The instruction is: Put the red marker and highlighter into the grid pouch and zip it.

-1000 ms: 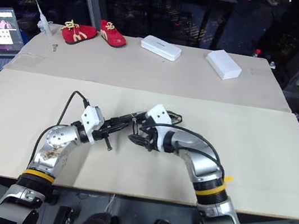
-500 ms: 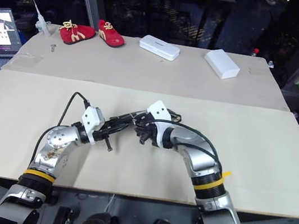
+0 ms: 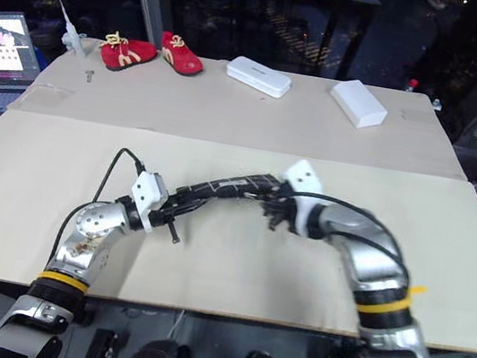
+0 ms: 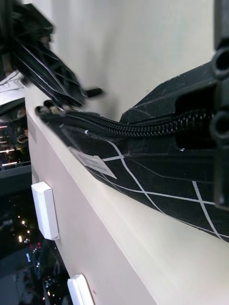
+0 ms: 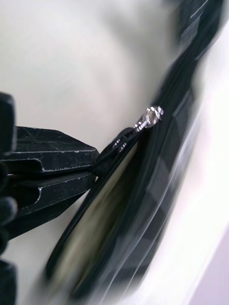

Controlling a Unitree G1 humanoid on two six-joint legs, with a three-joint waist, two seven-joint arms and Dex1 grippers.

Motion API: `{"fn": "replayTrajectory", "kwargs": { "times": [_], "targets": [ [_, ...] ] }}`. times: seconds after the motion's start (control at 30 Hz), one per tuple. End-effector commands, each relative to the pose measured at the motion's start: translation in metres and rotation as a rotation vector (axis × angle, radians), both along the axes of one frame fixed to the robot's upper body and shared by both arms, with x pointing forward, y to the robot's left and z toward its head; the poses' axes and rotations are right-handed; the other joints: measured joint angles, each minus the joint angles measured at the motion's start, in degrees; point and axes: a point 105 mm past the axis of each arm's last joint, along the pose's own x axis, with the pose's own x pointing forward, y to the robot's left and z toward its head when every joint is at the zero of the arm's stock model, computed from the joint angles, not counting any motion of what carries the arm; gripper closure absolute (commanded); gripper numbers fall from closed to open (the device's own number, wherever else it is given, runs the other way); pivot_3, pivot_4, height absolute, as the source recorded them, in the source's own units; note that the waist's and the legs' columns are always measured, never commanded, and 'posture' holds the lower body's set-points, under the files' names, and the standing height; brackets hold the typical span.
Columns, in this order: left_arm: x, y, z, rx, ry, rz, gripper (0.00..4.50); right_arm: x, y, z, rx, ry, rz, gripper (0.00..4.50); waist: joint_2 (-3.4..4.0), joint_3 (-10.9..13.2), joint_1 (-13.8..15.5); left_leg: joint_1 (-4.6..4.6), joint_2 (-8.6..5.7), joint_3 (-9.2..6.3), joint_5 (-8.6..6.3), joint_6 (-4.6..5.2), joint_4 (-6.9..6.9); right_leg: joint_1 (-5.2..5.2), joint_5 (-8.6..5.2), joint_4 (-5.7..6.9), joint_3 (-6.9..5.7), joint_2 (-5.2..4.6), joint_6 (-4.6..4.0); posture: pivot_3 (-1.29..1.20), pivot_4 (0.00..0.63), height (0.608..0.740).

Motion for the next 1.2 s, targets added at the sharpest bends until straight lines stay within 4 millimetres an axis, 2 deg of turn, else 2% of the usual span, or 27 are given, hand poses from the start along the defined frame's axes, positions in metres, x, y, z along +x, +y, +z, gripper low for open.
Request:
{"fn": "replayTrajectory", "kwargs": {
  "times": [0.03, 0.1, 0.17, 0.3, 0.43, 0.57, 0.6, 0.63, 0.67, 0.7, 0.77, 0.87, 0.97, 1.1, 1.17, 1.2],
  "targets": [
    [-0.002, 0.001, 0.013, -0.016, -0.055, -0.005, 4.5, 0.006, -0.031, 0.024, -0.021, -0.079, -0.071, 4.46, 0.0, 0.0, -0.29, 0.02, 0.01, 0.03, 0.0, 0.0, 0.0, -0.03, 0.0, 0.02, 0.03, 0.01, 0.0, 0.0, 0.15, 0.74],
    [-0.002, 0.001, 0.013, -0.015, -0.053, -0.006, 4.5, 0.01, -0.041, 0.028, -0.028, -0.088, -0.104, 4.46, -0.01, 0.0, -0.45, 0.07, 0.04, 0.02, 0.0, 0.0, -0.01, 0.0, 0.0, 0.04, 0.03, 0.06, 0.0, 0.0, 0.15, 0.74],
    [-0.001, 0.001, 0.013, -0.014, -0.053, -0.008, 4.5, 0.01, -0.042, 0.028, -0.024, -0.086, -0.099, 4.46, -0.01, 0.0, -0.62, 0.1, 0.04, 0.03, 0.0, 0.0, -0.01, 0.02, 0.0, 0.07, 0.04, 0.07, -0.01, 0.0, 0.15, 0.74],
    [-0.001, -0.001, 0.014, -0.013, -0.054, -0.013, 4.5, -0.001, -0.02, 0.017, 0.049, -0.031, 0.003, 4.46, -0.01, 0.0, -0.7, 0.06, 0.03, 0.02, 0.0, 0.0, -0.01, 0.01, 0.0, 0.05, 0.05, 0.07, -0.01, 0.0, 0.15, 0.74],
    [-0.002, -0.004, 0.014, -0.016, -0.056, -0.027, 4.5, -0.012, -0.015, -0.004, 0.032, 0.024, 0.067, 3.35, -0.01, 0.01, -0.46, 0.03, 0.03, -0.01, 0.0, 0.0, -0.01, 0.02, 0.0, 0.01, 0.02, 0.07, 0.0, 0.0, 0.15, 0.74],
    [-0.004, -0.008, 0.014, -0.015, -0.056, -0.047, 4.5, -0.021, -0.016, -0.014, 0.049, 0.064, 0.097, 1.96, -0.01, 0.01, -0.07, 0.02, 0.01, 0.0, 0.0, 0.0, 0.01, 0.02, 0.0, 0.0, 0.04, 0.01, 0.0, 0.0, 0.15, 0.74],
    [-0.004, -0.009, 0.014, -0.013, -0.056, -0.055, 4.5, -0.022, -0.018, -0.014, 0.06, 0.07, 0.092, 1.7, -0.01, 0.01, 0.04, 0.04, 0.01, 0.0, 0.0, 0.0, 0.01, 0.03, 0.0, 0.0, 0.04, 0.01, 0.0, 0.0, 0.15, 0.74],
    [-0.005, -0.011, 0.013, -0.012, -0.056, -0.067, 4.5, -0.022, -0.025, -0.014, 0.07, 0.075, 0.074, 1.17, -0.01, 0.01, 0.09, 0.06, 0.01, -0.01, 0.0, 0.0, 0.01, 0.07, 0.0, -0.02, 0.02, 0.03, 0.0, 0.0, 0.15, 0.74],
    [-0.008, -0.014, 0.013, -0.008, -0.061, -0.09, 4.5, -0.022, -0.038, -0.011, 0.087, 0.085, 0.033, 1.0, -0.01, 0.01, 0.16, 0.06, 0.01, -0.01, 0.0, 0.0, 0.01, 0.06, 0.0, -0.03, 0.02, 0.03, 0.0, 0.0, 0.15, 0.74],
    [-0.012, -0.02, 0.014, -0.004, -0.065, -0.136, 4.5, -0.027, -0.057, -0.003, 0.11, 0.088, 0.011, 1.0, -0.01, 0.01, 0.25, 0.04, 0.01, -0.01, 0.0, 0.0, 0.01, 0.04, 0.0, -0.02, 0.02, 0.04, 0.0, 0.0, 0.15, 0.74],
    [-0.018, -0.029, 0.014, 0.006, -0.082, -0.195, 4.5, -0.038, -0.077, 0.011, 0.139, 0.076, 0.007, 1.0, 0.0, 0.01, 0.98, -0.06, -0.04, 0.01, 0.0, 0.0, 0.01, 0.03, 0.0, -0.11, -0.01, 0.0, 0.0, 0.0, 0.15, 0.74],
    [-0.02, -0.039, 0.017, 0.02, -0.116, -0.253, 4.5, -0.06, -0.085, 0.028, 0.164, 0.055, 0.065, 1.0, 0.0, 0.01, 1.35, -0.18, -0.02, 0.1, -0.02, 0.05, 0.04, 0.05, 0.04, -0.3, -0.06, 0.0, 0.04, 0.0, 0.15, 0.74],
    [-0.018, -0.043, 0.013, 0.071, -0.136, -0.291, 4.5, -0.074, -0.093, 0.029, 0.144, 0.044, 0.065, 1.0, -0.01, 0.0, 1.27, -0.15, 0.0, 0.04, -0.05, 0.09, 0.04, 0.12, 0.05, -0.38, -0.1, 0.1, 0.04, 0.0, 0.15, 0.74],
    [-0.007, -0.038, -0.006, 0.189, -0.133, -0.272, 4.5, -0.076, -0.101, 0.021, 0.12, 0.042, 0.009, 1.0, -0.01, 0.0, 0.71, 0.02, 0.04, 0.01, -0.04, 0.08, 0.04, 0.21, 0.07, -0.34, -0.01, 0.15, 0.0, 0.0, 0.15, 0.74],
    [-0.014, -0.039, -0.012, 0.187, -0.095, -0.332, 3.76, -0.074, -0.101, 0.017, 0.11, 0.042, -0.005, 0.96, -0.01, 0.0, 0.36, 0.07, 0.05, -0.02, -0.04, 0.08, 0.04, 0.21, 0.07, -0.35, 0.1, 0.15, 0.01, 0.0, 0.15, 0.74],
    [-0.018, -0.04, -0.013, 0.178, -0.082, -0.36, 3.6, -0.074, -0.101, 0.015, 0.107, 0.046, -0.008, 0.96, -0.01, 0.0, 0.3, 0.07, 0.05, -0.01, -0.04, 0.08, 0.04, 0.2, 0.07, -0.35, 0.15, 0.17, 0.01, 0.0, 0.15, 0.74]
  ]
}}
